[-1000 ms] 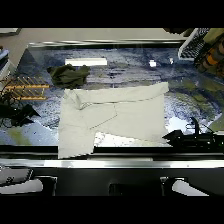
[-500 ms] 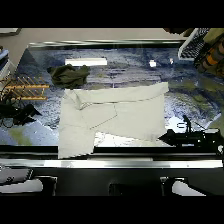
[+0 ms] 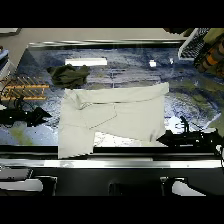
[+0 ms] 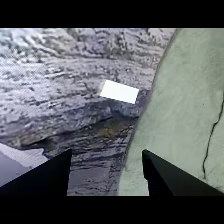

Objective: Fold the clothes and pants, and hang the long-sleeved shirts on hangers.

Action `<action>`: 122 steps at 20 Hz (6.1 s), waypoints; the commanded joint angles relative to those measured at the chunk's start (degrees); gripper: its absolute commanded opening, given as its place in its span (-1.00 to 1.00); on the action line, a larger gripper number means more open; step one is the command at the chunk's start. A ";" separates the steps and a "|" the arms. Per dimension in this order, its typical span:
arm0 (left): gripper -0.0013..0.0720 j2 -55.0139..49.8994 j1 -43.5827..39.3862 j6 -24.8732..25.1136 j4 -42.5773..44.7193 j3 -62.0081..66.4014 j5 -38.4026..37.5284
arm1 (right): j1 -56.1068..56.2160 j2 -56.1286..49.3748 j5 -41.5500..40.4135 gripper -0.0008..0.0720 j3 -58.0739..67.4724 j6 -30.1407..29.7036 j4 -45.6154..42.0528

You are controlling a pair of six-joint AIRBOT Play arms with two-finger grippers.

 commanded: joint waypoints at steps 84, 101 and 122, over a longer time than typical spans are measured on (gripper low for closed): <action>-0.91 -16.09 -21.07 -5.81 3.89 34.69 -8.92 | 14.23 -22.45 7.26 -0.87 57.79 28.30 -17.44; 0.54 -18.47 -20.72 -9.88 6.88 34.64 -16.00 | 14.27 -27.15 13.38 0.11 57.57 33.14 -25.99; 0.47 21.77 -3.45 -12.33 3.13 -32.13 -12.35 | -1.49 11.17 7.50 0.43 21.24 20.13 -5.44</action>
